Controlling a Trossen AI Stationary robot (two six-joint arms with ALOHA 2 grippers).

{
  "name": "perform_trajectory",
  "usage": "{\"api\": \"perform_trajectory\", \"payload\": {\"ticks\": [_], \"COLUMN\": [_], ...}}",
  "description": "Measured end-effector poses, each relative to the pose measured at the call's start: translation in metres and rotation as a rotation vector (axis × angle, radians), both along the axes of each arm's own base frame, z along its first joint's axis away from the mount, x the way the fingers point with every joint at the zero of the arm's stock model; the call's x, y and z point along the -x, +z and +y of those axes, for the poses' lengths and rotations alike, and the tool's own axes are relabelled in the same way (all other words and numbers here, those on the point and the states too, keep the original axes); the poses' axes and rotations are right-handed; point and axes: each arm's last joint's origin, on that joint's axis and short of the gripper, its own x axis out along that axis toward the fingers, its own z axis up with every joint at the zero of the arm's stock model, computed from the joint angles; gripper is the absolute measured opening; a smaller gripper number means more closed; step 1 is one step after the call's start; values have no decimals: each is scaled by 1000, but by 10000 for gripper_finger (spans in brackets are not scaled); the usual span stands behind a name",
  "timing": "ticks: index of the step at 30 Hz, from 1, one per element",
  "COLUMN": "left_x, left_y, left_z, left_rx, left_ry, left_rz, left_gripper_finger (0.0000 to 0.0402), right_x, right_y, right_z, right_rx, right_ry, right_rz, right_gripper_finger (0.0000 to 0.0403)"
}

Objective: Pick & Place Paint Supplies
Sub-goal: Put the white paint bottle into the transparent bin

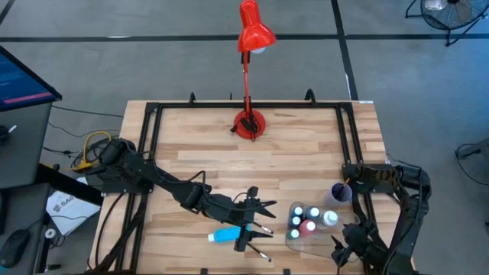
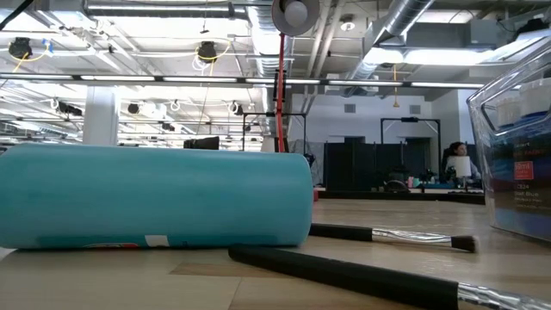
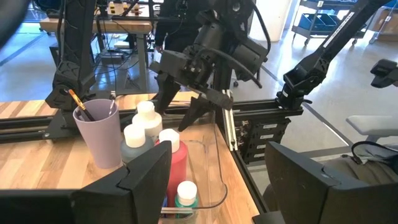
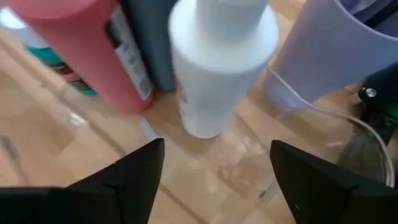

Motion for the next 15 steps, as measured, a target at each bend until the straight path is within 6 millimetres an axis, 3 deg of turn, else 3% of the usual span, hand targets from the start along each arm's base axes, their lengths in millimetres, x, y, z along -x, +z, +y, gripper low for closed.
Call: {"api": "perform_trajectory", "payload": {"ticks": [15], "left_x": [0], "left_y": [0], "left_z": [0], "left_rx": [0], "left_ry": [0], "left_rz": [0], "left_gripper_finger": [237], "right_x": [-6], "right_y": [-20], "right_z": [-17], "right_rx": [78], "right_ry": [-38], "right_rz": [30], "right_gripper_finger": [269]}}
